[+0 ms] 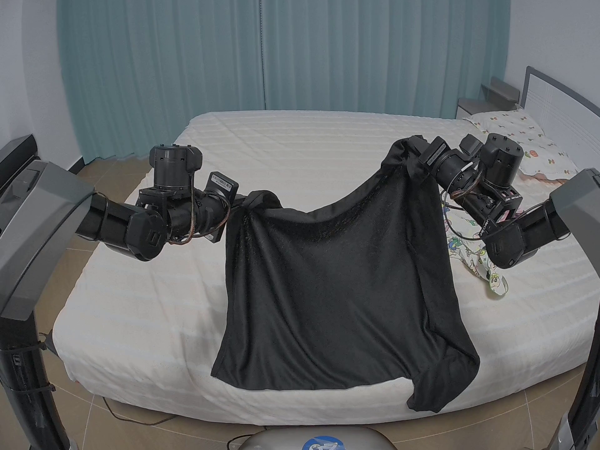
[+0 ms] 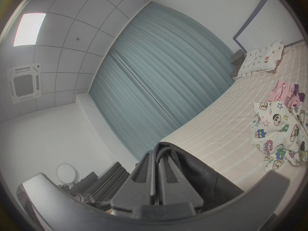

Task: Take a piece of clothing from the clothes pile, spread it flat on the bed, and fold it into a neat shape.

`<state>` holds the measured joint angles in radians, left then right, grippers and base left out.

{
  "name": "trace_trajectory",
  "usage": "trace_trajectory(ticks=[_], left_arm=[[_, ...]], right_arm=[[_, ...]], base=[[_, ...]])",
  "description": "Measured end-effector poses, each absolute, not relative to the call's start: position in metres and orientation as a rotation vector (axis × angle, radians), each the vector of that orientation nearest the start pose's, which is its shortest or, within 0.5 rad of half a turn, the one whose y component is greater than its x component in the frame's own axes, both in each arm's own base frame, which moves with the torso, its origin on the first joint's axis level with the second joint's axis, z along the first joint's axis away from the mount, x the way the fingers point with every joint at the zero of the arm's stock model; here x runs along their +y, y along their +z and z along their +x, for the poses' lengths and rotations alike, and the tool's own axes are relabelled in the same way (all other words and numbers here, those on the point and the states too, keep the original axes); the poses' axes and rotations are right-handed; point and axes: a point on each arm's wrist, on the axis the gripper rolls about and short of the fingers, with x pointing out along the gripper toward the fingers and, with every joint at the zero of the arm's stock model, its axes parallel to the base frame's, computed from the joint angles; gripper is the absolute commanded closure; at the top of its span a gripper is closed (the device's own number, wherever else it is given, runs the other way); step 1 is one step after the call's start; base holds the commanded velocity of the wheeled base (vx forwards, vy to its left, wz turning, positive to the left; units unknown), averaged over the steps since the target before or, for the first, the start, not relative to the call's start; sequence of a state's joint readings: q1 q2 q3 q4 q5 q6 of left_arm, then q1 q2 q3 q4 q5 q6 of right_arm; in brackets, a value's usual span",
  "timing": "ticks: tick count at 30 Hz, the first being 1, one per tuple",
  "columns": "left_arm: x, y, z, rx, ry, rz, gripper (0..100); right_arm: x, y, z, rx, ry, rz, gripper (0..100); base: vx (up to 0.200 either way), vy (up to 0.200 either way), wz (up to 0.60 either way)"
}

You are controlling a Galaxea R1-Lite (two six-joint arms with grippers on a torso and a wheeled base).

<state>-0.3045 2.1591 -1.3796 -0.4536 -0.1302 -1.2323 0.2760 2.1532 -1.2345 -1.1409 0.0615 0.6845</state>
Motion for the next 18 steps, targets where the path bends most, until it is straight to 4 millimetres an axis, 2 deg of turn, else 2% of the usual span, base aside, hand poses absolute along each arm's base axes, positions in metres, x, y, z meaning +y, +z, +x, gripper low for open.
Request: trace_trajectory(ticks=[12,13,15,16,18], left_arm=[[-0.139,0.139,0.445,0.509,-0.18,-1.138,100],[-0.138,0.138,0.447,0.507,-0.179,-1.138,0],[-0.137,0.135,0.452,0.503,-0.173,-1.139,0],[-0.136,0.132,0.455,0.502,-0.168,-1.14,0],[-0.136,0.127,0.46,0.501,-0.157,-1.141,0]], right_arm=[[0.118,0.155,0.441,-0.119,0.296,0.709,100],[0.118,0.153,0.443,-0.118,0.293,0.709,100],[0.119,0.146,0.446,-0.11,0.287,0.704,100],[0.12,0.141,0.449,-0.101,0.286,0.7,0],[0.121,0.131,0.453,-0.082,0.284,0.694,0]], base=[[0.0,0.0,0.0],[0.0,0.0,0.0],[0.0,0.0,0.0],[0.0,0.0,0.0],[0.0,0.0,0.0]])
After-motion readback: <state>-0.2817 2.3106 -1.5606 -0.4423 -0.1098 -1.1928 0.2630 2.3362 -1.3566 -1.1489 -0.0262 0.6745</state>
